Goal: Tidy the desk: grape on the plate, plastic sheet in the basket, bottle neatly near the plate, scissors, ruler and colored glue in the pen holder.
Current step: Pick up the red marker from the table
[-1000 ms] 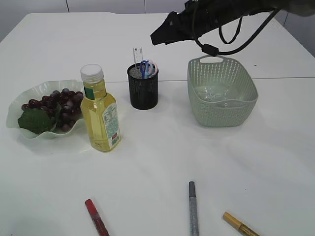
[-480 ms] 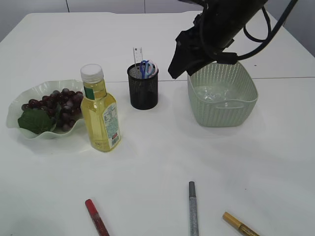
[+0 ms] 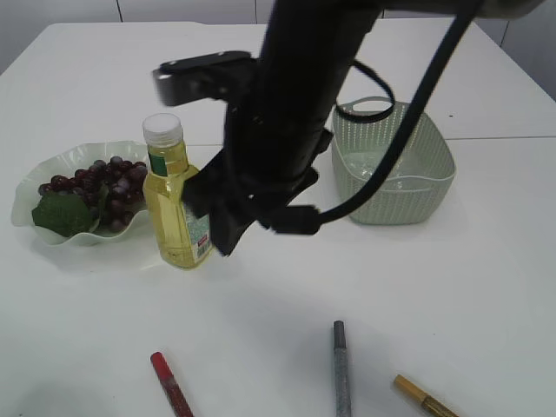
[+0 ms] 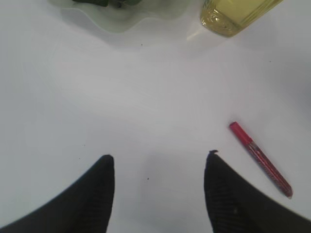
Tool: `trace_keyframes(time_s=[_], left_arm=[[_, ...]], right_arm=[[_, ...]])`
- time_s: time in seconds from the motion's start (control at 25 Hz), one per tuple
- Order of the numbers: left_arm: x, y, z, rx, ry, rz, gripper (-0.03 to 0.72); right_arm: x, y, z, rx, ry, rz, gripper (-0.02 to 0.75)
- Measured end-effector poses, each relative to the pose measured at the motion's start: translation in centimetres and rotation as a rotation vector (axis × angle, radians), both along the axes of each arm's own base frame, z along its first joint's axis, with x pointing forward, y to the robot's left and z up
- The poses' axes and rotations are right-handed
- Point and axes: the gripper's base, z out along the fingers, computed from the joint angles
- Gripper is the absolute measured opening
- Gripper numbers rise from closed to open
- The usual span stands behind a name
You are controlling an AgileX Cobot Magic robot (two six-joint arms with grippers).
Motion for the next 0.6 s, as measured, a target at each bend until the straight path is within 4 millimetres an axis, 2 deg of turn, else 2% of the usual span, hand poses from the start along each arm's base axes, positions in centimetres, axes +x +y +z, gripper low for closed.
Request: trace_keyframes(time_s=[0.2,0.44,0.48,0.52,0.6], left_arm=[[0.0,0.0,0.0,0.000,0.000,0.000,0.433],[-0.1,0.0,0.0,0.001,0.011,-0.001,0.433],[-0.1,0.0,-0.1,0.002,0.017,-0.002,0.433],[-0.2,0.0,-0.1,0.002,0.022,-0.003,0.433],[-0.2,0.0,-0.1,0.007,0.025,-0.004,0.433]], right_arm=[[-3.3,4.2,-2.1,-0.036,0.087,-0.043,0.421],[-4.6,6.7,-5.9,-0.112,0.185,-0.141,0.421],[-4.6,6.7,-5.9,-0.112,0.185,-0.141,0.421],[-5.0,7.5,-7.2,-0.135,0.203,-0.142,0.421],[-5.1,8.1,-8.6,-0.151,0.216,-0.151,0.421]])
